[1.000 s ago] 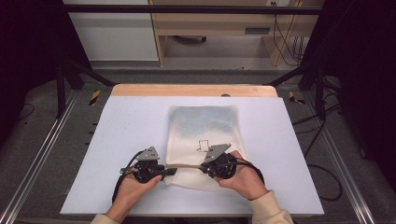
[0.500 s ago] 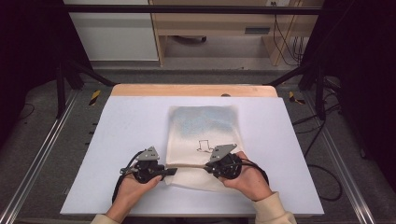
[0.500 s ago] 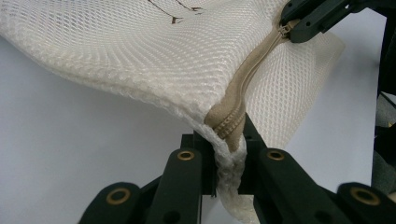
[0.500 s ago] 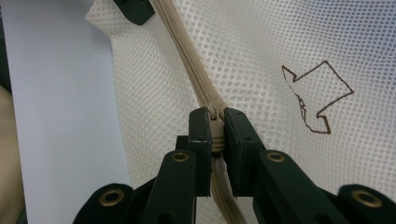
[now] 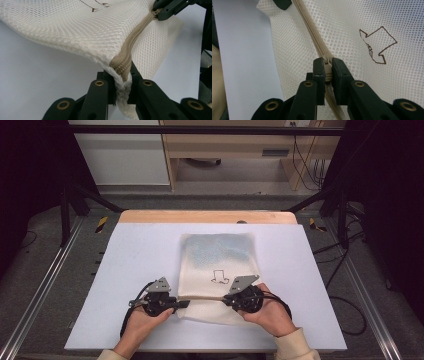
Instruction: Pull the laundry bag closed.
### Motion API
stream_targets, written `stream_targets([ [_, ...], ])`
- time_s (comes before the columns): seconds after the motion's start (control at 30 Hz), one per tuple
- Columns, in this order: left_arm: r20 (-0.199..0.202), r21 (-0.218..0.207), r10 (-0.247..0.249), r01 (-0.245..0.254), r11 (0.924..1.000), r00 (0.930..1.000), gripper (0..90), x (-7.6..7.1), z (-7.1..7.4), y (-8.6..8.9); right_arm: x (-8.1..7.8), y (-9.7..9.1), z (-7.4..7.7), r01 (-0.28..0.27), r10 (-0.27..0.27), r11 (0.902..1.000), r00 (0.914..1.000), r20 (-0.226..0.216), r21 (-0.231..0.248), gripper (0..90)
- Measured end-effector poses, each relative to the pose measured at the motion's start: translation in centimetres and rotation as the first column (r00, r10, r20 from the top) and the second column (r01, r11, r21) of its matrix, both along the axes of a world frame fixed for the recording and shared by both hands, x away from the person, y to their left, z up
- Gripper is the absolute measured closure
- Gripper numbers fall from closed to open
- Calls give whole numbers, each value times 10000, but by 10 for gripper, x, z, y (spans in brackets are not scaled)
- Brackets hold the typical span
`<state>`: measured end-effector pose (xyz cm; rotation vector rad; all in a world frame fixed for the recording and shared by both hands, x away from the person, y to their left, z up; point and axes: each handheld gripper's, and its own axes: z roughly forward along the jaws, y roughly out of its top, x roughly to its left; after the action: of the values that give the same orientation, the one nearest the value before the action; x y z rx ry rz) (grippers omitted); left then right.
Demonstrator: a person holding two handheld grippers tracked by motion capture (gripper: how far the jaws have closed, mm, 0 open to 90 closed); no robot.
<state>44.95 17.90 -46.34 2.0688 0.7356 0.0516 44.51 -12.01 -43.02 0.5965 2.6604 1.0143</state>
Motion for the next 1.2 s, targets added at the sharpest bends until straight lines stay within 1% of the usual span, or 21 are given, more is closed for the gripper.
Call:
stream_targets([
  [0.13, -5, 8, 0, 0, 10000, 10000, 826, 0, 0, 0, 0, -2, 0, 58, -58, 10000, 10000, 10, -42, 821],
  [0.23, -4, 9, -13, 13, 10000, 10000, 826, 0, 0, 0, -1, -5, 0, 86, -85, 9999, 10000, -50, 84, 821],
  [0.27, 1, 14, -31, 31, 10000, 10000, 826, 0, 0, 0, -1, -5, 0, 109, -109, 9999, 9999, -8, -18, 821],
  [0.47, 1, 30, -40, 40, 10000, 10000, 826, 0, 0, 0, -1, -10, -2, 201, -201, 9998, 9998, -78, 26, 821],
  [0.5, -10, 16, -53, 53, 10000, 10000, 826, 0, 0, 0, -1, -11, -2, 208, -208, 9998, 9998, -54, -29, 821],
  [0.57, -12, 11, -55, 55, 10000, 10000, 826, 0, 0, 0, -1, -12, -2, 250, -250, 9997, 9997, -75, 48, 821],
  [0.7, -6, 23, -56, 56, 10000, 10000, 826, 0, 0, 1, -1, -15, -2, 343, -343, 9994, 9994, -64, -6, 821],
  [0.73, -13, 20, -68, 68, 10000, 10000, 826, 0, 0, 0, -2, -15, -2, 341, -340, 9994, 9994, -95, 66, 821],
  [0.8, -10, 33, -77, 77, 10000, 10000, 826, 0, 0, 0, -2, -16, -2, 331, -331, 9994, 9994, -82, 25, 821],
  [1.2, -14, 34, -93, 93, 10000, 10000, 826, 0, 0, 0, -4, -22, -3, 413, -411, 9991, 9991, -129, 118, 821],
])
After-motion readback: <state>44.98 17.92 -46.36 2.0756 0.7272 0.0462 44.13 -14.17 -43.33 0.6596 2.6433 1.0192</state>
